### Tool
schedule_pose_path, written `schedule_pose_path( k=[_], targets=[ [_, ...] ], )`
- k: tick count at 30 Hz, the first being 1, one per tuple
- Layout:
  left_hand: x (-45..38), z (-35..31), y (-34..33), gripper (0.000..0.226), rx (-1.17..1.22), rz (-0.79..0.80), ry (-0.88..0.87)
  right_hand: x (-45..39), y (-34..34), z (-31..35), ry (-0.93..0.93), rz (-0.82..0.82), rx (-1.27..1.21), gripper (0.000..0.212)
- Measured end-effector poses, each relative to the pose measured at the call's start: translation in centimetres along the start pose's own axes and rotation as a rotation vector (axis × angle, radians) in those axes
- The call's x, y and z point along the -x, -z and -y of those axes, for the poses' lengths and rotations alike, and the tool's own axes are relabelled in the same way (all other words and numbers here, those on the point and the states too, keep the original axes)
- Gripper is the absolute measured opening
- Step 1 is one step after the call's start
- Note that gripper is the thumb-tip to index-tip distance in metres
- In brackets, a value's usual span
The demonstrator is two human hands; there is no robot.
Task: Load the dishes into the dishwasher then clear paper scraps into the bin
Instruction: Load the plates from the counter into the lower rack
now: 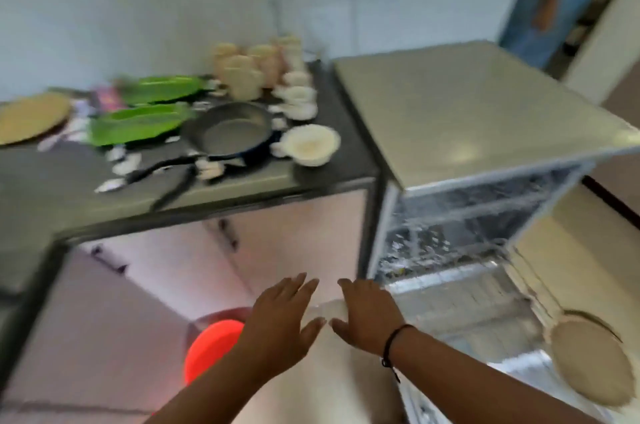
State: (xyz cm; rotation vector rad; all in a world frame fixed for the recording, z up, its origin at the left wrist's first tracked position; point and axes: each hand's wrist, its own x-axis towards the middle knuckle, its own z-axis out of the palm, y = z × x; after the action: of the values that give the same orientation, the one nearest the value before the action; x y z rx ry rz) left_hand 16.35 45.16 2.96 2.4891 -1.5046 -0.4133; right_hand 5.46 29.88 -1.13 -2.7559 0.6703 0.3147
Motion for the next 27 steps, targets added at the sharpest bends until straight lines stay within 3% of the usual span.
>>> schedule_pose_path(
  k=[4, 9, 14, 18, 27],
  targets=[
    [9.3, 6.9, 4.3, 0.073, -0.050, -0.171, 0.268, -1.6, 1.6, 12.9, 0.365, -0.043, 0.158, 0.072],
    [17.0, 12.8, 8.0, 0.064, -0.001, -0.335, 0.542, -3.8, 4.4, 24.1, 0.616, -0.110, 0.225, 0.069],
    [18.2, 16.0, 12.1, 0.064, -0.021, -0.550, 0.757, -8.2, 7.0, 30.0, 0.761, -0.163, 0.238, 0.069],
    [16.7, 19.2, 15.3, 0.066, 0.000, -0.631, 0.895, -13.1, 9.7, 32.6, 0.854, -0.197, 0.208, 0.070],
    [16.8, 24.0, 20.4, 0.066, 0.013, -0.667, 1.167, -22.0, 15.3, 38.1, 0.972, -0.170, 0.150, 0.063]
  ],
)
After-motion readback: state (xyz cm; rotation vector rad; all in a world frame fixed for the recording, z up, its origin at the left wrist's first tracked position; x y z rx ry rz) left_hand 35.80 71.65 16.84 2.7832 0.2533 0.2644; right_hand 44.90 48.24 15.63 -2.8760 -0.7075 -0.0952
